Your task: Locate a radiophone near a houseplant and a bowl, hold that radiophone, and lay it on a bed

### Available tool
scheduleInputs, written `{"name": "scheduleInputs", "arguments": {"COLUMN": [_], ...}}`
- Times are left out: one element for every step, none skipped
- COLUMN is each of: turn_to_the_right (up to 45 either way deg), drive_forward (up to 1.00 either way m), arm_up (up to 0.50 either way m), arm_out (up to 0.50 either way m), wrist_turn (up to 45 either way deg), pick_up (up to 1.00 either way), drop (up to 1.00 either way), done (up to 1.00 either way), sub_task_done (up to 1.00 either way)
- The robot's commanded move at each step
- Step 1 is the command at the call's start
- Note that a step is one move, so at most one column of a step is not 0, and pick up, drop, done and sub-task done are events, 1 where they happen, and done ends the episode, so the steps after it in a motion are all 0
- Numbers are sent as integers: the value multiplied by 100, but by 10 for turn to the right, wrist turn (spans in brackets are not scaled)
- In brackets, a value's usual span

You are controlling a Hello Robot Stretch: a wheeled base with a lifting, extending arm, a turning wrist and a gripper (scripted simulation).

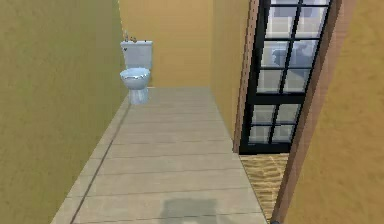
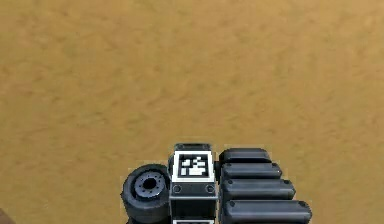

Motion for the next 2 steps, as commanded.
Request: {"name": "scheduleInputs", "arguments": {"turn_to_the_right": [-30,0], "drive_forward": [0,100], "arm_up": [0,0], "arm_out": [0,0], "wrist_turn": [0,0], "pick_up": [0,0], "drop": [0,0], "done": [0,0], "sub_task_done": [0,0]}}
